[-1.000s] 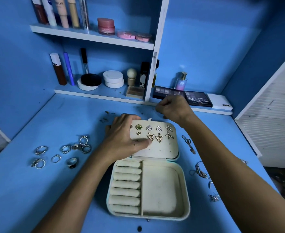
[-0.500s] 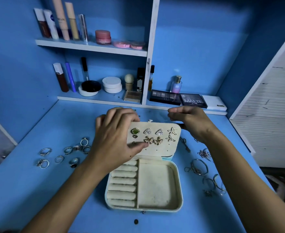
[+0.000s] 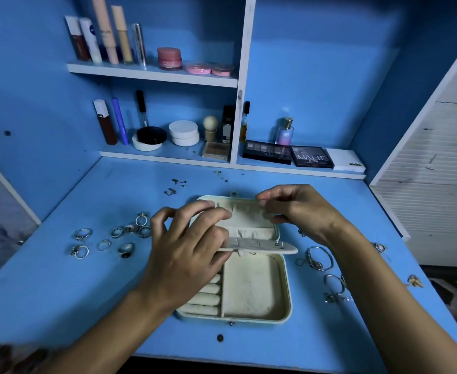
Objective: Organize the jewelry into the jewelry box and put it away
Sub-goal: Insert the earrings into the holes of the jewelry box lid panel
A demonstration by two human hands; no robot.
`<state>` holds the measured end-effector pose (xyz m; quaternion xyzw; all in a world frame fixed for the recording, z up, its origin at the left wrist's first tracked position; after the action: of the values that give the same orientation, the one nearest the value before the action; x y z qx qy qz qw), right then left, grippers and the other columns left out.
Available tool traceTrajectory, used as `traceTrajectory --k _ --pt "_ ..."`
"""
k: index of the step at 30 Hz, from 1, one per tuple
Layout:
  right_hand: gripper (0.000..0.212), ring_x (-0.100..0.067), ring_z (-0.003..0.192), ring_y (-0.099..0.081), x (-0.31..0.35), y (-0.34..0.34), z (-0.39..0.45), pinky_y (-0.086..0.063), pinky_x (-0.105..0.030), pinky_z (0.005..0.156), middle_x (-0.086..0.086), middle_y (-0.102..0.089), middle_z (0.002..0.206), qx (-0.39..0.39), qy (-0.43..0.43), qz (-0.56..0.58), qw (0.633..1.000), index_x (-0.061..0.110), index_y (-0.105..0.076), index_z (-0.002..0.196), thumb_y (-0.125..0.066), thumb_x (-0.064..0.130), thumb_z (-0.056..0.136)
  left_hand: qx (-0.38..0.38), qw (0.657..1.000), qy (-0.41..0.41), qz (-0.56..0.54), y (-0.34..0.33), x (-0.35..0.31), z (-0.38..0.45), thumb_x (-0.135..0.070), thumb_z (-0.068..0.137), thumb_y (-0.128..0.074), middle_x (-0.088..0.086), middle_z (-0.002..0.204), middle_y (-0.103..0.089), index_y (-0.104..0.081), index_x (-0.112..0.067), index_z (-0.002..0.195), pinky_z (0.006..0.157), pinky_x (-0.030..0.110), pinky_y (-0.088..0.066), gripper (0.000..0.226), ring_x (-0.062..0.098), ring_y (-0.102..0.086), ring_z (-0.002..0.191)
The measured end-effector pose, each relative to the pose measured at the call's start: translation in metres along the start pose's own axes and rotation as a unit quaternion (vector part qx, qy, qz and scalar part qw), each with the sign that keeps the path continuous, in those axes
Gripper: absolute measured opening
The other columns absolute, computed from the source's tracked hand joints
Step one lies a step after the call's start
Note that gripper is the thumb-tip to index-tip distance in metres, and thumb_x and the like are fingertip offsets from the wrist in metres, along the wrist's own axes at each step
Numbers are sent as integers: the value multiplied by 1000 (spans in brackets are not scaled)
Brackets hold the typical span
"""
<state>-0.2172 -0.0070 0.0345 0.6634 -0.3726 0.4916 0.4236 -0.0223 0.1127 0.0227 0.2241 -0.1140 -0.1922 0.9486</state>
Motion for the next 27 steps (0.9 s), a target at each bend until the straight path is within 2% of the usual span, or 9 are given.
traceTrajectory --k 5,10,15,18,21,24,27 --pt "15 -7 70 -67 -7 -3 -6 -58 -20 69 0 -75 81 17 -12 -2 1000 7 -75 91 -66 -5 89 9 1000 -1 -29 -1 -1 -4 -19 94 -52 -4 99 -68 -42 -21 83 77 38 -36 15 18 -57 94" --pt "15 -8 70 -68 -7 -3 -9 -58 -21 69 0 -73 74 23 -9 -4 1000 7 -75 88 -67 -5 89 31 996 -12 -78 -2 0 -4 -13 94 -48 2 81 -66 -40 -19 82 58 34 -40 16 16 -51 70" --pt "12 -15 62 -65 -2 -7 -12 -57 -26 65 -3 -72 74 57 -6 -30 998 4 -74 90 -68 -6 89 31 995 -14 -91 -2 0 -3 -11 95 -44 3 74 -63 -38 -18 80 54 36 -42 17 19 -50 64" --pt "10 -11 57 -64 2 -10 -13 -53 -20 59 -1 -70 70 86 -1 -56 995 2 -74 94 -68 -4 89 37 995 -12 -96 -2 0 -3 -10 95 -44 3 73 -62 -38 -19 80 52 36 -42 18 20 -51 63" --pt "12 -10 59 -65 6 -14 -13 -50 -18 58 2 -71 68 107 7 -90 990 8 -76 91 -70 -2 89 45 994 -11 -102 -1 0 -3 -10 94 -45 2 72 -62 -38 -19 80 52 37 -40 18 20 -51 63" --pt "14 -9 60 -66 10 -15 -13 -50 -16 58 5 -72 66 120 9 -112 986 7 -76 93 -68 -4 88 54 993 -14 -106 -1 0 -3 -11 96 -44 0 70 -63 -38 -19 79 50 38 -41 19 23 -56 59" --pt "16 -10 62 -68 14 -17 -13 -52 -17 60 -1 -74 76 134 8 -115 984 8 -75 95 -70 -5 87 58 993 -15 -106 -1 0 -2 -10 95 -44 0 68 -63 -37 -19 79 49 38 -41 20 24 -57 57"
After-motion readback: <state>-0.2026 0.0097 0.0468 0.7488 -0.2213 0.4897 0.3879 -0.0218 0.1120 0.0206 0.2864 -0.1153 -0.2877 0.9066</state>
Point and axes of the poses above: each hand's wrist, its own z-axis towards the middle knuckle, its own y-axis out of the back of the hand, x = y × z, the point moved 2 cm from there along z, towards the middle knuckle
